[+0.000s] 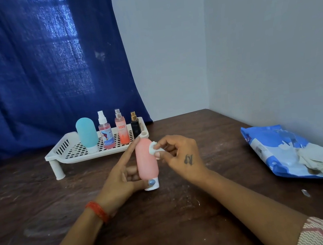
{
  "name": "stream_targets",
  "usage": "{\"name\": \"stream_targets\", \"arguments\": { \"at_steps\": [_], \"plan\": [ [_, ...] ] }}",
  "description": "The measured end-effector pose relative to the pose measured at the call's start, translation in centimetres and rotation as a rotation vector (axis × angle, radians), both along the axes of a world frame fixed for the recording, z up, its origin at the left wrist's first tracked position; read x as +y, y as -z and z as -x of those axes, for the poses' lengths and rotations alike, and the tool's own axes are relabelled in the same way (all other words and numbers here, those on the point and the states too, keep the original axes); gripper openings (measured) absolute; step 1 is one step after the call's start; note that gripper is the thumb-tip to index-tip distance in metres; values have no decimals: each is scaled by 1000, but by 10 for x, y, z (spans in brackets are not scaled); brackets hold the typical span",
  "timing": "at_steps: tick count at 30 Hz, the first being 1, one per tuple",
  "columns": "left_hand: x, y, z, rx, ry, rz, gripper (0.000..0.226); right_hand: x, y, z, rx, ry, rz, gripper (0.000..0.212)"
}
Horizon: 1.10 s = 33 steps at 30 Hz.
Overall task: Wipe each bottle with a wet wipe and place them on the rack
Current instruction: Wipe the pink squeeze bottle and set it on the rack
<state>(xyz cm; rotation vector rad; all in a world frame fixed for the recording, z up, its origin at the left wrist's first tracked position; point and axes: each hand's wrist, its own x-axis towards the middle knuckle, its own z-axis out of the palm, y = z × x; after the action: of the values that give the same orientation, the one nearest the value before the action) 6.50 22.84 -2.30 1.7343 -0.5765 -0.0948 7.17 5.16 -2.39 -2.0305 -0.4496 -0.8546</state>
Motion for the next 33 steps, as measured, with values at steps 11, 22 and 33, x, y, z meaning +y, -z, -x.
{"name": "stream_targets", "arguments": {
  "at_steps": [11,22,33],
  "plan": [
    [1,-1,0,44,-6,4,105,-13,-8,7,251,-297,231,14],
    [-3,-3,3,82,-40,121,104,-6,-9,8,204,-161,17,13],
    [-5,-8,5,239,-236,389,103,5,-2,18,-436,-142,639,19]
  ]
}}
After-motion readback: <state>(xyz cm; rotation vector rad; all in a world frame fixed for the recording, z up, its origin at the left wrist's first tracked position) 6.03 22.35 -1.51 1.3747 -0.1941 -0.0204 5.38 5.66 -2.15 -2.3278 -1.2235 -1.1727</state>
